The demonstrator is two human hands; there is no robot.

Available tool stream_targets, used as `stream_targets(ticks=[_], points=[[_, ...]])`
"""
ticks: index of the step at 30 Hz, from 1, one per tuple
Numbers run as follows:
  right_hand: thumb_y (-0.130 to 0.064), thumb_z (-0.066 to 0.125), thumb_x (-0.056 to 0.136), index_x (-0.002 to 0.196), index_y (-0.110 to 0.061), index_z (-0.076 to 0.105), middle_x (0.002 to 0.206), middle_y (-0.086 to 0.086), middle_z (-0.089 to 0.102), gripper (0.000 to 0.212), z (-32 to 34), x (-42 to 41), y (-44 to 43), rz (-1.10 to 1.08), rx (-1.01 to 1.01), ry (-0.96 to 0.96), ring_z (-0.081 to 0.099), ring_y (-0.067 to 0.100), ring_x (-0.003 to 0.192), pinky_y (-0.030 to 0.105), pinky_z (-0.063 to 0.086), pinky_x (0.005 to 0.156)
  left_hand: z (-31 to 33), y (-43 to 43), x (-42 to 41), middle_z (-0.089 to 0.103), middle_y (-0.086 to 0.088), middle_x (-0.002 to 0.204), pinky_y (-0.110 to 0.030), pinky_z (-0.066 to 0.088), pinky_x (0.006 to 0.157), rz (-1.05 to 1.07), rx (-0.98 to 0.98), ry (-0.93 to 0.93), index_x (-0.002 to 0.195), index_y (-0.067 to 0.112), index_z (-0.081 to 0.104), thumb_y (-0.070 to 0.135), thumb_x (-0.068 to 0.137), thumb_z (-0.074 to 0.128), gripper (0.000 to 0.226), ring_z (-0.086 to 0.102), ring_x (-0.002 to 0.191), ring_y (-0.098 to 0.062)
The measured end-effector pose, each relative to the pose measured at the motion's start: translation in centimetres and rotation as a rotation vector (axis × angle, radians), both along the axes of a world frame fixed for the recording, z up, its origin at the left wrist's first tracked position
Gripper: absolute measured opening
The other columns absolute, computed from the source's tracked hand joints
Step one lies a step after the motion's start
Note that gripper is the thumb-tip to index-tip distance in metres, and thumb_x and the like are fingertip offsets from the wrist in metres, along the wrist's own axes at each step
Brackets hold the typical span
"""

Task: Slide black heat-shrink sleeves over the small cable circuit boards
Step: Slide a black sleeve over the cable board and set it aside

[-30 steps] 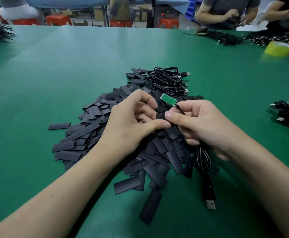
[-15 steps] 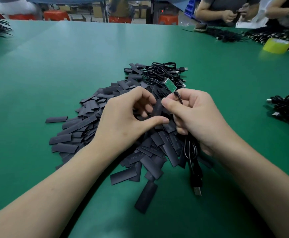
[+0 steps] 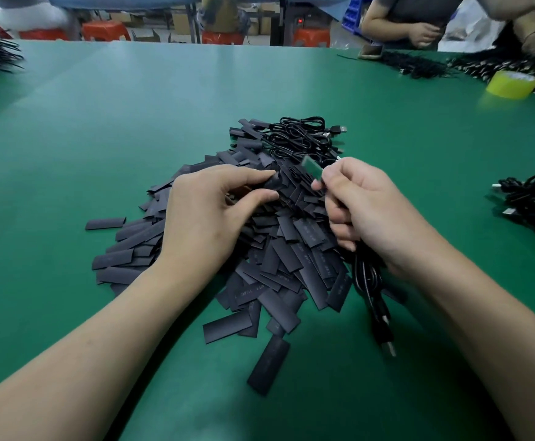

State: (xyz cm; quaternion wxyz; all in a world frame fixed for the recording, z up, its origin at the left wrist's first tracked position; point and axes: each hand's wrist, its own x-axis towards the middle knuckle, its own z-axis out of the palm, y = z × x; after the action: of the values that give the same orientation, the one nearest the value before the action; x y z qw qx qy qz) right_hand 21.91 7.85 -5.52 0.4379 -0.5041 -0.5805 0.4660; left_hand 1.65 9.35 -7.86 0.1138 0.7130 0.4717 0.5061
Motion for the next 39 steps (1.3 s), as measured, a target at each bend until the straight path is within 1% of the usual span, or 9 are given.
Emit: stream_targets(ticks=[5,10,13,19,25,30,32,36,39], points=[[-0.030,0.048,0.107,0.088,-0.017,0.060,0.053,-0.009,0.034,0.026,0.3,0.2,-0.3,0.107,0.088,-0.068,0.032,0.012,0.044,0.024,0.033,0.041,0.1,0.1,-0.1,0.076,0.015,0.091,-0.026,0.056,0.073,-0.009,0.001,0.011,0.103,0.028,0.081,0.029,0.082,0.084,0.021,0.067,0.074,-0.003],[-0.027,0.052,0.105,0.079,-0.022,0.059,0.051,-0.006,0.039,0.028,0.1,0.1,-0.3,0.082,0.153,-0.190,0.035,0.014,0.043,0.026,0.031,0.044,0.0,0.2,-0.2,0.076,0.012,0.090,-0.029,0.055,0.071,-0.007,0.006,0.033,0.104,0.026,0.082,0.029,0.082,0.084,0.022,0.064,0.071,-0.007],[-0.034,0.052,0.101,0.075,-0.024,0.059,0.050,-0.007,0.040,0.029,0.0,0.0,-0.2,0.077,0.158,-0.230,0.035,0.016,0.043,0.029,0.031,0.048,-0.2,0.3,-0.2,0.077,0.008,0.091,-0.034,0.056,0.071,-0.011,0.008,0.038,0.106,0.025,0.081,0.030,0.082,0.084,0.024,0.066,0.072,-0.011],[-0.028,0.052,0.102,0.072,-0.024,0.059,0.050,0.001,0.036,0.032,-0.3,-0.1,-0.1,0.019,0.131,-0.147,0.030,0.018,0.042,0.028,0.028,0.045,-0.2,0.3,-0.2,0.077,0.007,0.091,-0.036,0.057,0.072,-0.018,0.023,0.045,0.106,0.024,0.081,0.030,0.083,0.084,0.025,0.068,0.075,-0.013],[-0.042,0.052,0.094,0.075,-0.022,0.061,0.046,-0.007,0.037,0.029,-0.3,-0.1,-0.2,0.012,0.204,-0.312,0.030,0.015,0.044,0.036,0.029,0.053,-0.2,0.2,-0.5,0.077,0.004,0.092,-0.039,0.058,0.074,-0.019,0.057,0.095,0.106,0.021,0.082,0.031,0.083,0.084,0.025,0.070,0.079,-0.018],[-0.035,0.055,0.100,0.074,-0.018,0.063,0.045,-0.011,0.042,0.032,-0.5,0.1,-0.2,-0.021,0.256,-0.459,0.032,0.007,0.043,0.028,0.027,0.050,0.0,0.0,-0.5,0.074,0.006,0.093,-0.040,0.058,0.074,-0.047,0.119,0.215,0.109,0.022,0.081,0.030,0.086,0.082,0.024,0.070,0.080,-0.019],[-0.033,0.056,0.100,0.073,-0.018,0.063,0.044,-0.014,0.044,0.032,-0.4,0.0,-0.2,-0.034,0.259,-0.506,0.035,0.006,0.042,0.018,0.025,0.046,0.1,0.1,-0.6,0.074,0.006,0.094,-0.040,0.058,0.072,-0.069,0.149,0.268,0.110,0.023,0.081,0.028,0.088,0.080,0.022,0.069,0.081,-0.020],[-0.029,0.057,0.100,0.073,-0.016,0.065,0.041,-0.015,0.043,0.031,-0.4,-0.1,-0.3,0.006,0.222,-0.499,0.037,0.005,0.039,0.014,0.027,0.043,0.0,0.2,-0.5,0.074,0.003,0.097,-0.040,0.056,0.072,-0.135,0.207,0.341,0.111,0.020,0.080,0.026,0.091,0.077,0.021,0.069,0.085,-0.023],[-0.030,0.057,0.100,0.073,-0.018,0.067,0.040,-0.013,0.039,0.031,-0.7,0.0,-0.1,0.051,0.180,-0.432,0.032,0.006,0.038,0.014,0.024,0.043,-0.1,0.2,-0.3,0.074,0.002,0.098,-0.040,0.056,0.073,-0.169,0.221,0.351,0.112,0.019,0.080,0.027,0.090,0.077,0.023,0.068,0.087,-0.022]])
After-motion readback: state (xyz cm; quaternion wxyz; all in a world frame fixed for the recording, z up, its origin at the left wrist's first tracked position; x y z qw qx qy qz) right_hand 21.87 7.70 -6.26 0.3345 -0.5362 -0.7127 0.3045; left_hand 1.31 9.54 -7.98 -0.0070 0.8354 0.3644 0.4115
